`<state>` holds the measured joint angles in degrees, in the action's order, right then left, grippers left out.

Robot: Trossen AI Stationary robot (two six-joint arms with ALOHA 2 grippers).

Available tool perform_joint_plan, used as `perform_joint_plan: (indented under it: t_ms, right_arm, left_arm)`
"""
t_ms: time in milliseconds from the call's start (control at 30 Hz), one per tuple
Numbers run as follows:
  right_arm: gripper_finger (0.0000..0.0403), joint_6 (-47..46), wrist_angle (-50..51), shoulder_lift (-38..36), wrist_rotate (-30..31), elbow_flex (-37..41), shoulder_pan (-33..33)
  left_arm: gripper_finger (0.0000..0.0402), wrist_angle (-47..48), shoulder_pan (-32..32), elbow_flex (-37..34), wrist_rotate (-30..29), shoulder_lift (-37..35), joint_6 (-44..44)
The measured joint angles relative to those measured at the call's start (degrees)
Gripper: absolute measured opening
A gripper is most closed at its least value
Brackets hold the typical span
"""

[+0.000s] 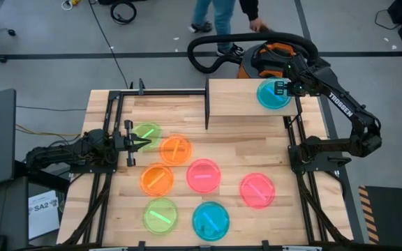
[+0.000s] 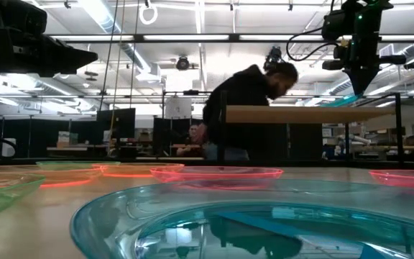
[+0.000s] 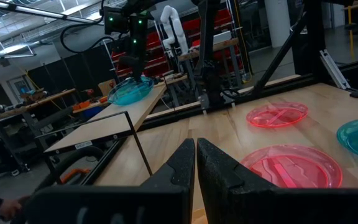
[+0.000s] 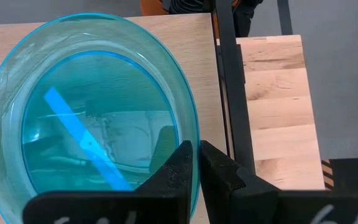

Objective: Place and stack plates onto a shelf
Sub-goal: Put the top blue plate on the shelf

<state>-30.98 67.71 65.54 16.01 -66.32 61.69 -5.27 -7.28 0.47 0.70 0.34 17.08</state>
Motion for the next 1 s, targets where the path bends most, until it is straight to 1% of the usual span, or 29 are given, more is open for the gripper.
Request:
perform_joint_plan:
  t_ms: [1000]
  right_arm:
    - [0.0052, 0.66, -0.09, -0.02, -0.47, 0.00, 0.00]
  left_arm:
    - [0.0025, 0.00, 0.00, 0.00, 0.01, 0.01, -0.02]
